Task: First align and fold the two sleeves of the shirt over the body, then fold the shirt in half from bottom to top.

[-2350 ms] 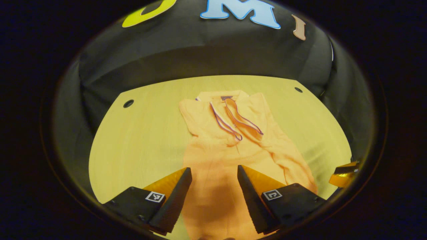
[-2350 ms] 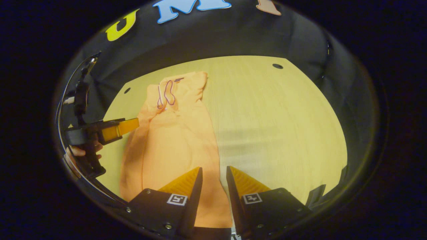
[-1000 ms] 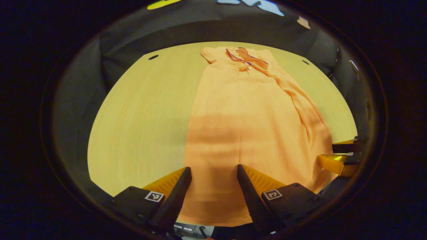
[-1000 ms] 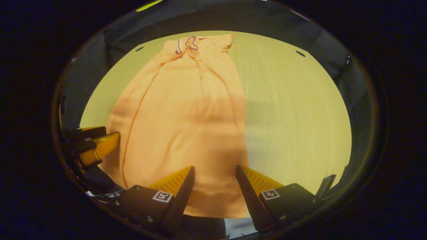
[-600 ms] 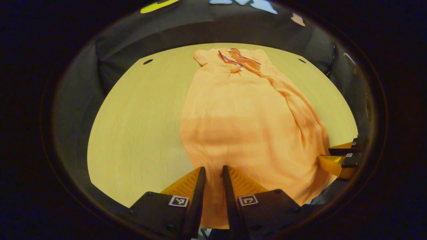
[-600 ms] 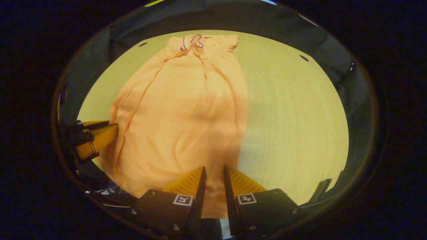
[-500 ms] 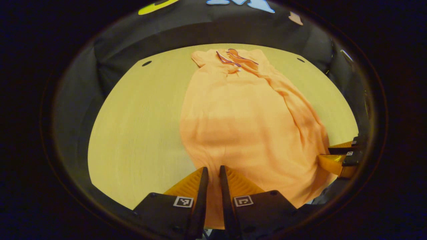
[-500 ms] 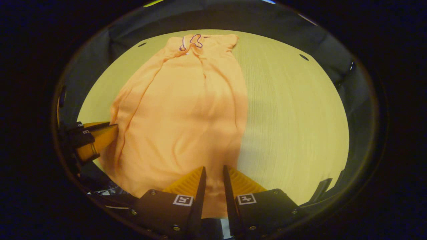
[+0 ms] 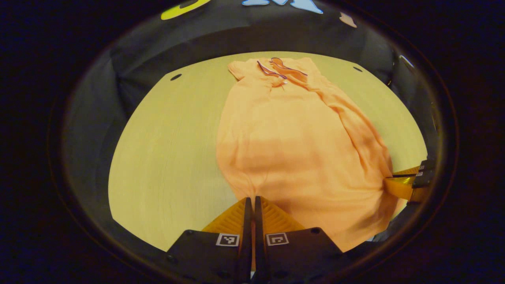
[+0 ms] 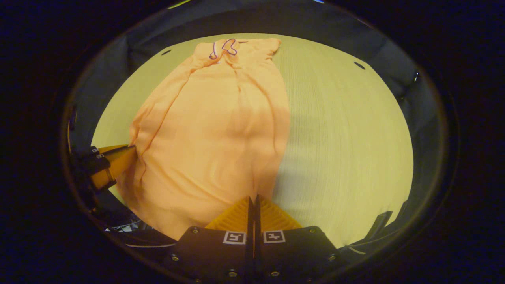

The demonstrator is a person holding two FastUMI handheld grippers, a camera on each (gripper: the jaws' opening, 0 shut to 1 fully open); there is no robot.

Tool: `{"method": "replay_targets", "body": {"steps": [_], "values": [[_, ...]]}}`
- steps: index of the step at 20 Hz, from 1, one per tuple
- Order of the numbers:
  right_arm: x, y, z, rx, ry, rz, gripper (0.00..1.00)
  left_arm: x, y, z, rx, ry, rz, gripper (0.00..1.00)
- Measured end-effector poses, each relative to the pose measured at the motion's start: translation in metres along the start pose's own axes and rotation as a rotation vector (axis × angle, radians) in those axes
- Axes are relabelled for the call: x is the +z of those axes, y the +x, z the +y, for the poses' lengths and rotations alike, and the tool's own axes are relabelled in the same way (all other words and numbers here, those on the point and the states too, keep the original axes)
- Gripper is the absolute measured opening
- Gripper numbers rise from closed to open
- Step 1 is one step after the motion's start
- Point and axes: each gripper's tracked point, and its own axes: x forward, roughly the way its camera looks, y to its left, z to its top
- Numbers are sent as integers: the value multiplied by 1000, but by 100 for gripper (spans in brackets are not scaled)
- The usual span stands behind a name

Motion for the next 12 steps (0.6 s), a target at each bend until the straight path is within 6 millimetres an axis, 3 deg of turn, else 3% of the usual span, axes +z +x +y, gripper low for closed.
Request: {"method": "replay_targets", "body": {"steps": [6, 12], "values": [[13, -7, 2, 27, 44, -20, 2, 10, 2, 12, 12, -23, 9, 7], [55, -14, -2, 41, 71, -76, 2, 62, 7, 28, 21, -61, -46, 10]]}}
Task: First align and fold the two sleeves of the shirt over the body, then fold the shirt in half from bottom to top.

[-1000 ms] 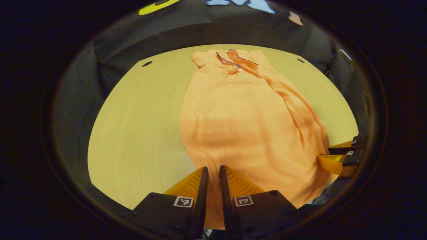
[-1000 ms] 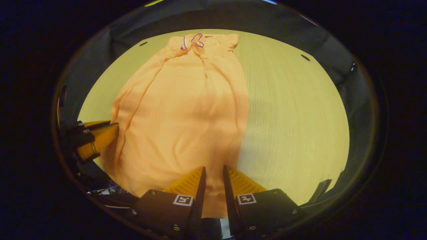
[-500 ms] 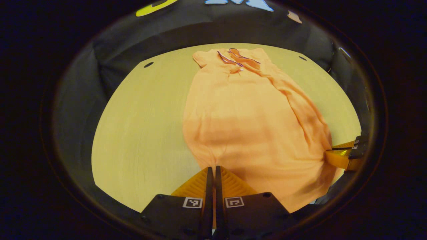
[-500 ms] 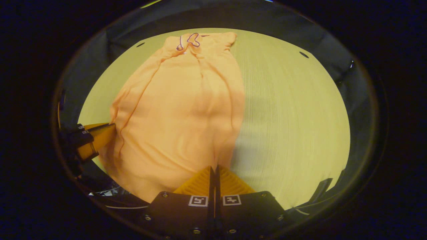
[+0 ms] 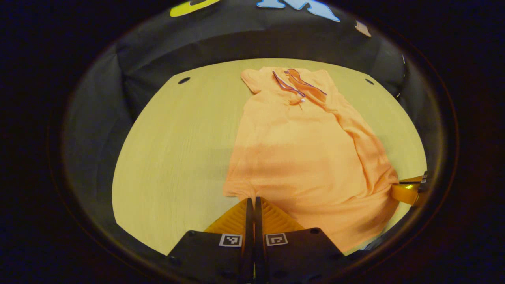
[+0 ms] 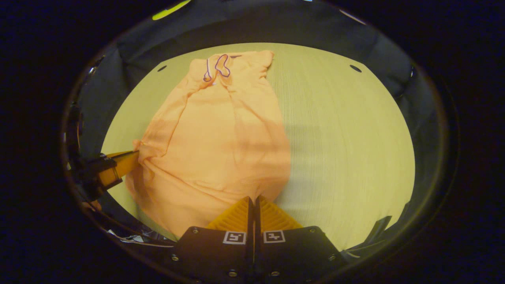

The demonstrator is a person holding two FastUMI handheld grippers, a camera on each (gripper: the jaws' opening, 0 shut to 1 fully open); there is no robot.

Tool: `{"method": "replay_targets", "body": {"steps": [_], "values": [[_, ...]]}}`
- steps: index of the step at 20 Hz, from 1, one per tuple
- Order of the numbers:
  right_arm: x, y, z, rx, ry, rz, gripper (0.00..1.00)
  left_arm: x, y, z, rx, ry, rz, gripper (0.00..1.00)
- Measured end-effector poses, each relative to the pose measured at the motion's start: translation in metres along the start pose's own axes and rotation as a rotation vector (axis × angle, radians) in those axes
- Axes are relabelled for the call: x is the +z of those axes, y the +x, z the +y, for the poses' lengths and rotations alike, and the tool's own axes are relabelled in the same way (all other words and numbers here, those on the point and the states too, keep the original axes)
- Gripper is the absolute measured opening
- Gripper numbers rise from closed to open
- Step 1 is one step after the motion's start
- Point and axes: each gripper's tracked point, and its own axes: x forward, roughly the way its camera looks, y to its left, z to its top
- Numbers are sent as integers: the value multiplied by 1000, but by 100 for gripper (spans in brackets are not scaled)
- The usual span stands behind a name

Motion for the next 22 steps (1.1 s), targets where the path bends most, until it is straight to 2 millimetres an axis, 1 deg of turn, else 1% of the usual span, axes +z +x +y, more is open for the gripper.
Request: {"method": "replay_targets", "body": {"steps": [2, 3, 4, 6, 7, 10, 11, 12, 13, 14, 18, 19, 22], "values": [[20, -1, 0, 0, -5, -25, 2, 20, 3, 1, 0, -3, -21, 7], [31, -1, -1, 0, -8, -37, 2, 31, 6, 2, 3, 0, -31, 10], [42, 0, -1, 0, -10, -50, 5, 42, 8, 3, 4, 5, -43, 7], [65, 1, -3, -3, -15, -74, 5, 62, 12, 5, 3, 15, -61, 7], [79, 3, -3, -5, -18, -87, 2, 72, 17, 4, 3, 20, -68, 7], [117, 7, -7, -11, -25, -122, 2, 105, 28, 5, 2, 26, -91, 7], [132, 10, -8, -13, -26, -134, 2, 116, 35, 5, 0, 26, -98, 7], [144, 12, -9, -14, -27, -143, 5, 128, 39, 6, 0, 27, -108, 10], [157, 14, -10, -16, -28, -153, 5, 141, 43, 8, 0, 29, -115, 7], [171, 17, -11, -17, -28, -162, 2, 153, 47, 9, 0, 28, -121, 7], [222, 29, -15, -21, -37, -192, 2, 199, 74, 12, 3, 29, -144, 7], [232, 30, -15, -22, -38, -199, 2, 210, 80, 12, 2, 32, -149, 7], [268, 40, -17, -25, -35, -223, 2, 242, 94, 10, -4, 40, -168, 7]]}}
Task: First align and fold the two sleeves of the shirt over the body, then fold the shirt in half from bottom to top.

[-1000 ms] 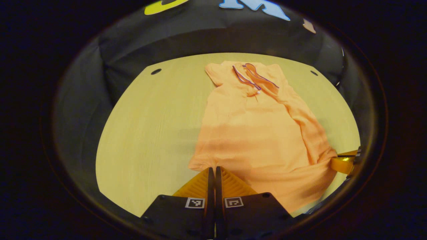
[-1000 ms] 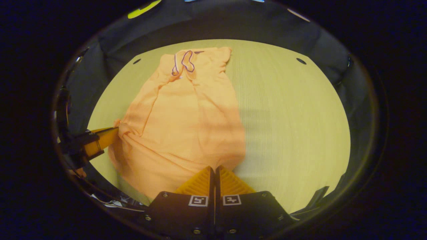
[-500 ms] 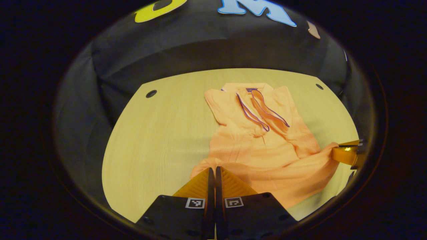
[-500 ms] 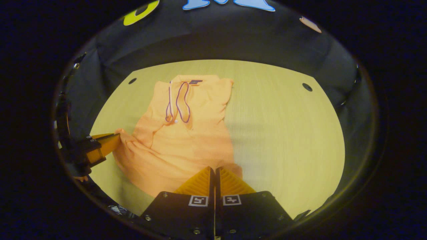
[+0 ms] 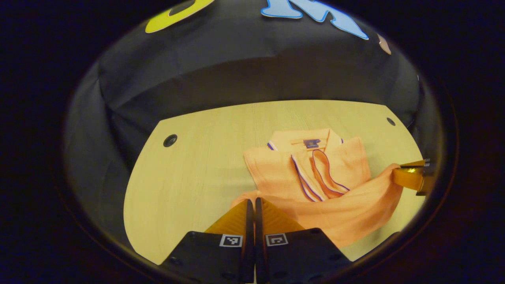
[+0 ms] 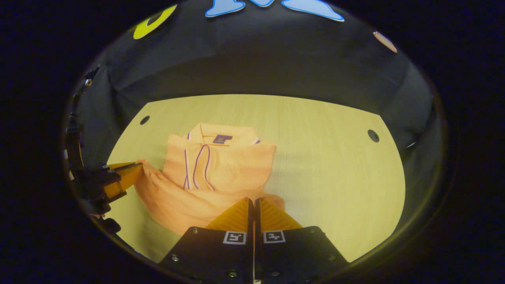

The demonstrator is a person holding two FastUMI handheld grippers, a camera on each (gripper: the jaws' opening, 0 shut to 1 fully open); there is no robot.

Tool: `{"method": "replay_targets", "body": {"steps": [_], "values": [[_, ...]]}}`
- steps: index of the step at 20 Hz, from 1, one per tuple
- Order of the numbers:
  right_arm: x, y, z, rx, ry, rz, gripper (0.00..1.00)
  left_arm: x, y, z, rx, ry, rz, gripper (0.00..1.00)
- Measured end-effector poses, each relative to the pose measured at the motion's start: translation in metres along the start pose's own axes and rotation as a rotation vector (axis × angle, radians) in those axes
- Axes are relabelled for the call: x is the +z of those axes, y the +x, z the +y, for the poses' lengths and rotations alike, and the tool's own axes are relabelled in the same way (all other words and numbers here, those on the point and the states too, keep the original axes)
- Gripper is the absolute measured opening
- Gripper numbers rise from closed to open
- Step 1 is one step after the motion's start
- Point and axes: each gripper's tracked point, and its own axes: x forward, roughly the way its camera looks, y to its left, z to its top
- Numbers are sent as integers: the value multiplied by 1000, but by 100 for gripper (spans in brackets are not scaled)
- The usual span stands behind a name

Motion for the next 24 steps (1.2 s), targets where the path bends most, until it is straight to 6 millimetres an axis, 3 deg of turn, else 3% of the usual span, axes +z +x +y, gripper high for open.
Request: {"method": "replay_targets", "body": {"steps": [6, 16, 20, 24], "values": [[51, 35, -11, -1, 17, -25, 2, 40, 47, -5, -5, -32, -18, 10], [110, 95, -33, -15, 63, -97, 1, 103, 114, -2, 7, -27, -107, 7], [123, 108, -36, -20, 77, -131, 2, 113, 135, -4, 7, -11, -127, 7], [123, 123, -39, -20, 80, -141, 2, 109, 145, -5, 3, -21, -138, 7]]}}
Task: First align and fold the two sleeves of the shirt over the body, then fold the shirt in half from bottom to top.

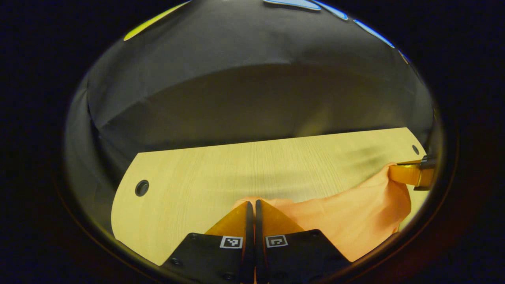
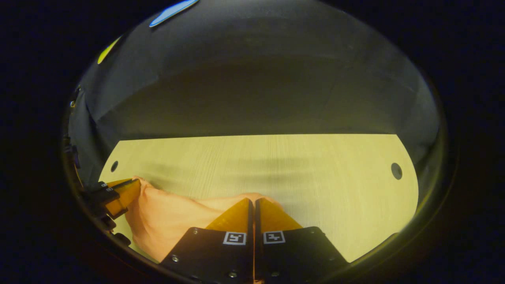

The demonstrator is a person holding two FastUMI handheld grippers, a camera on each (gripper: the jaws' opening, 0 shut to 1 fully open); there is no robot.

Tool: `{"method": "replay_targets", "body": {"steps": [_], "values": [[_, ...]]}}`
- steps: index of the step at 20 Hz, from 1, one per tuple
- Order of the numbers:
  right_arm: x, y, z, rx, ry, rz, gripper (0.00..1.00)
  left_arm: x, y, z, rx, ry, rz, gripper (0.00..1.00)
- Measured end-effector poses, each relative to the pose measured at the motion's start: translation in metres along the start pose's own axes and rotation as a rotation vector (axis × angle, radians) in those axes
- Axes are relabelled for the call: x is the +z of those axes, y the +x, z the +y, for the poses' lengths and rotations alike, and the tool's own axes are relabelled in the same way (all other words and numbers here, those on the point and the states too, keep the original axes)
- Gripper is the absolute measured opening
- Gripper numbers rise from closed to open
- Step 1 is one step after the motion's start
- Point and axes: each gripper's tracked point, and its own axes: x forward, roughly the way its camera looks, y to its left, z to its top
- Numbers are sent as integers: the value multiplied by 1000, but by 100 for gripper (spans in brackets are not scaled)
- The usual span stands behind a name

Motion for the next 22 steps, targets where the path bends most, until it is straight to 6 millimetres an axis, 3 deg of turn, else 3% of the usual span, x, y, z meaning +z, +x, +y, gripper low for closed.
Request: {"method": "replay_targets", "body": {"steps": [2, 3, 4, 10, 12, 15, 16, 17, 22], "values": [[-4, 9, -1, -5, -19, 6, 5, -1, 3, 0, -7, -32, -3, 7], [-6, 13, 0, -7, -26, 7, 2, -4, 6, -1, -7, -43, -3, 12], [-7, 14, 1, -8, -32, 9, 2, -6, 9, 0, -6, -44, 2, 8], [-7, 12, 3, 9, 9, 1, 2, -4, 7, 0, -21, -71, -4, 15], [-9, 14, 3, 12, 16, 3, 7, -3, 3, -1, -23, -67, -1, 34], [-6, 6, 8, 27, 17, -2, 10, -4, 0, 2, -14, -59, 14, 51], [-5, 3, 9, 21, 11, -3, 22, -3, -3, 1, -19, -69, 15, 58], [-3, -1, 9, 18, 4, -12, 24, -2, -7, -2, -24, -80, 19, 64], [5, -40, 13, 17, -29, -48, 29, 8, -50, 7, -18, -81, 0, 64]]}}
